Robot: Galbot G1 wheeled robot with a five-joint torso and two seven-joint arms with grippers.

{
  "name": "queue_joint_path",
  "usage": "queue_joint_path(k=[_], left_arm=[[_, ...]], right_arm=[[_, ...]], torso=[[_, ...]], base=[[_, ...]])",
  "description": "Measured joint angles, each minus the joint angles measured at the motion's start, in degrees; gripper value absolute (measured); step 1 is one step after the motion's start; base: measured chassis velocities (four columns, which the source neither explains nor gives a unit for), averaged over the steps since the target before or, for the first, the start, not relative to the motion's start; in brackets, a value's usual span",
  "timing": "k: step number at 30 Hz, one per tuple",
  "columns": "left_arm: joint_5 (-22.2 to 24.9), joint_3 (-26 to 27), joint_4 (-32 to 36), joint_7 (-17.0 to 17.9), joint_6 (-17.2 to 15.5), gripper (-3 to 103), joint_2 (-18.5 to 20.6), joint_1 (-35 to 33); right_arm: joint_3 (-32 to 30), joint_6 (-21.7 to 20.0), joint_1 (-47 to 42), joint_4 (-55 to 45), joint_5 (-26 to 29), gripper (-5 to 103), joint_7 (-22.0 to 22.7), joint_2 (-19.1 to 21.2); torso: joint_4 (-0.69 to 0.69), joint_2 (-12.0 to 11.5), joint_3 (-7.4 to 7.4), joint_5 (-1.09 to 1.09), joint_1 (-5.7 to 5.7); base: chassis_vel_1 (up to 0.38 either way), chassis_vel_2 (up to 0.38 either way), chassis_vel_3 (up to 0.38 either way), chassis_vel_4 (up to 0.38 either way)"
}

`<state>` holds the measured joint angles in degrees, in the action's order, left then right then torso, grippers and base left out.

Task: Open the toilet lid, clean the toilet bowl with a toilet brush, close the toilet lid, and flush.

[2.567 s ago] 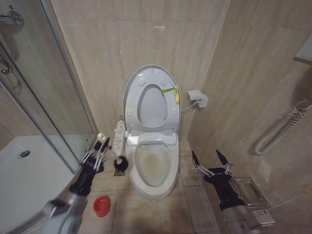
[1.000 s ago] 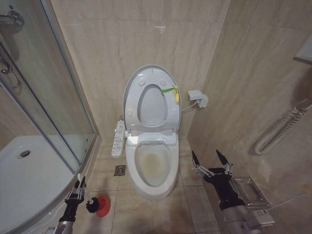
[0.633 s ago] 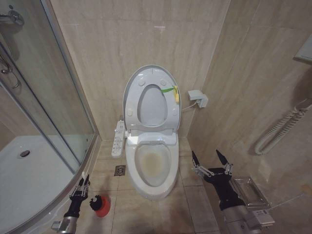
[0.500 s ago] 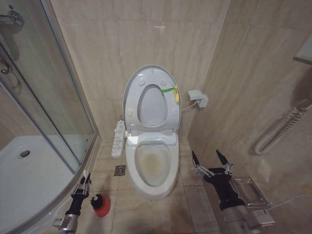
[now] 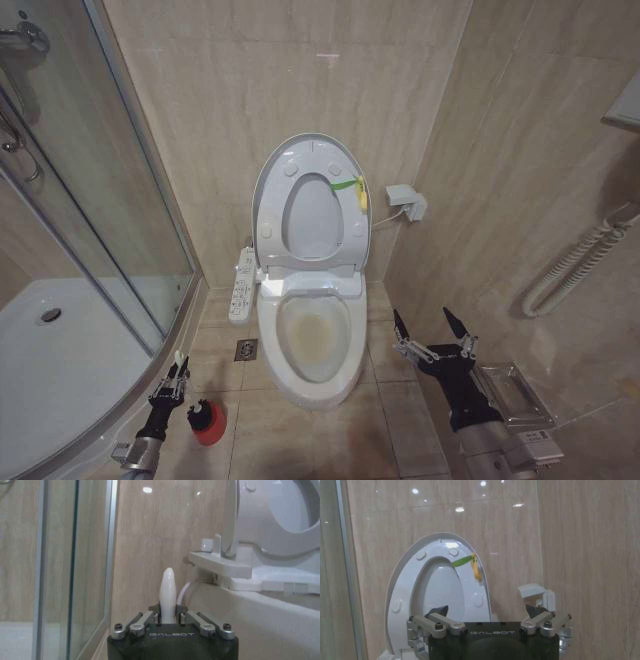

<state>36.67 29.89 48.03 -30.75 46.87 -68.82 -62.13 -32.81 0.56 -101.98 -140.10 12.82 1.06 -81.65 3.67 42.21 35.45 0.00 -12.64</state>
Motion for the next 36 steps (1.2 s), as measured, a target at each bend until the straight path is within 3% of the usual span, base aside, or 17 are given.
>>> queue_joint_path(k=[18, 29, 36], left_arm=[[-2.5, 2.0, -1.3, -1.3, 0.1, 19, -2.2, -2.8], [-8.6, 2.8, -2.6, 1.0, 0.5, 19, -4.7, -6.3], [-8.6, 2.0, -1.3, 3.5, 0.5, 19, -6.5, -9.2]], right_arm=[[0.0, 0.0, 0.0, 0.0, 0.0, 100, 0.0, 0.0], [0.0, 0.0, 0.0, 0.0, 0.0, 100, 0.0, 0.0], [0.0, 0.0, 0.0, 0.0, 0.0, 100, 0.0, 0.0]], torso=[[0.00, 0.0, -0.01, 0.00, 0.00], [0.01, 0.0, -0.02, 0.06, 0.00], [-0.01, 0.0, -0.01, 0.04, 0.01]], base=[[0.000, 0.000, 0.000, 0.000], [0.000, 0.000, 0.000, 0.000], [0.000, 0.000, 0.000, 0.000]])
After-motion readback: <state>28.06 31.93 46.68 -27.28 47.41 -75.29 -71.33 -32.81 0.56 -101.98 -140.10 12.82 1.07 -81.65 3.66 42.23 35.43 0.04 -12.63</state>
